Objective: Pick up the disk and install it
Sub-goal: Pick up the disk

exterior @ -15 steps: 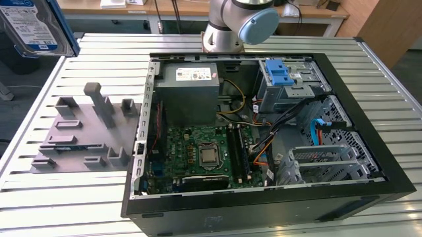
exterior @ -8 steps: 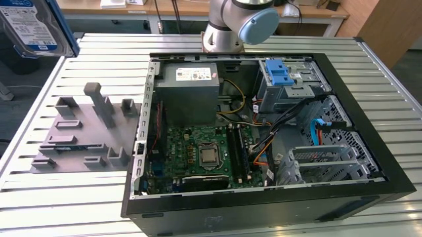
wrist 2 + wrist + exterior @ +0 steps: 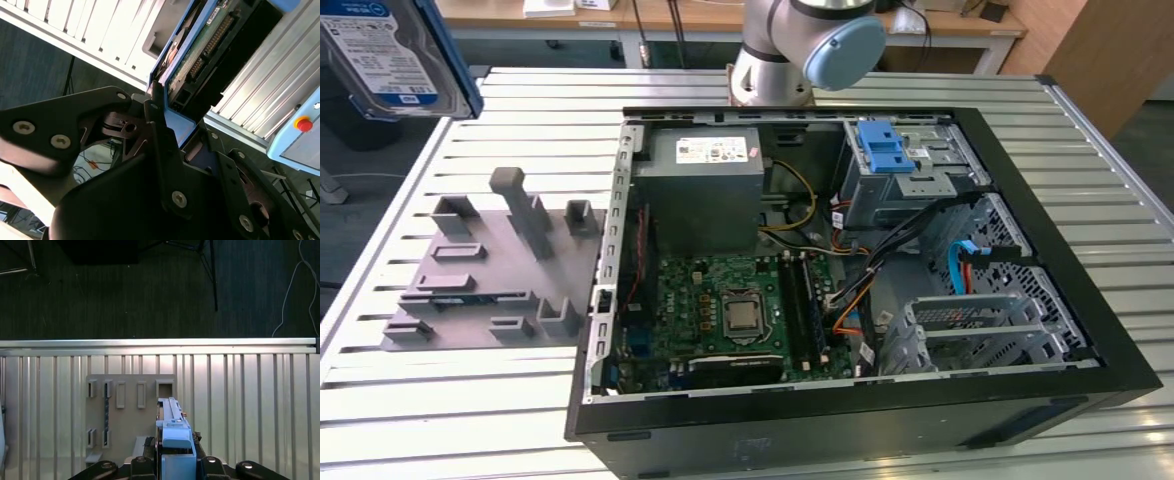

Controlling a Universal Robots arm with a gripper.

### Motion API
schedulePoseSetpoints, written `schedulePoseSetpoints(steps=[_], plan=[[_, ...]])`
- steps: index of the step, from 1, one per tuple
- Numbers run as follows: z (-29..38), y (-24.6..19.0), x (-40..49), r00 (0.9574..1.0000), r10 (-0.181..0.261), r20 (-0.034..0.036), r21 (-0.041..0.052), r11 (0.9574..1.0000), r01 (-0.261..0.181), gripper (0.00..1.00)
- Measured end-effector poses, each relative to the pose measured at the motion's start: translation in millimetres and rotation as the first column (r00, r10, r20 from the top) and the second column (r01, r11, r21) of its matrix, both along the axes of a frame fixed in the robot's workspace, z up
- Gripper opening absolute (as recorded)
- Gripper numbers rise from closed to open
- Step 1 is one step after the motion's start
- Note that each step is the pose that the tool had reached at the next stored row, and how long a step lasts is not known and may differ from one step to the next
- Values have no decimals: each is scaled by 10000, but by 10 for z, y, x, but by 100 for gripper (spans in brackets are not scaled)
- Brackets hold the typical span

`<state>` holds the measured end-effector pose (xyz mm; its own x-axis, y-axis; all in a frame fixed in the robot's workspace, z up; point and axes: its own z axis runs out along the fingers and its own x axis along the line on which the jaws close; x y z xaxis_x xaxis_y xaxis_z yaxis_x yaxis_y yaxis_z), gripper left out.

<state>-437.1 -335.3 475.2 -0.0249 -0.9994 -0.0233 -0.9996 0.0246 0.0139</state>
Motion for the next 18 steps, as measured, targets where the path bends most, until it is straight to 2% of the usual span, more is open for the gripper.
schedulePoseSetpoints(steps=[4, 8, 13, 18], plan=[[-1, -7, 57, 10000, 0, 1, 0, 10000, 0, 36], [1, -44, 80, 10000, 0, -2, -1, 10000, 0, 36], [0, -114, 111, 10000, 0, 0, 0, 10000, 0, 36], [0, -219, 120, 10000, 0, 0, 0, 10000, 0, 36]])
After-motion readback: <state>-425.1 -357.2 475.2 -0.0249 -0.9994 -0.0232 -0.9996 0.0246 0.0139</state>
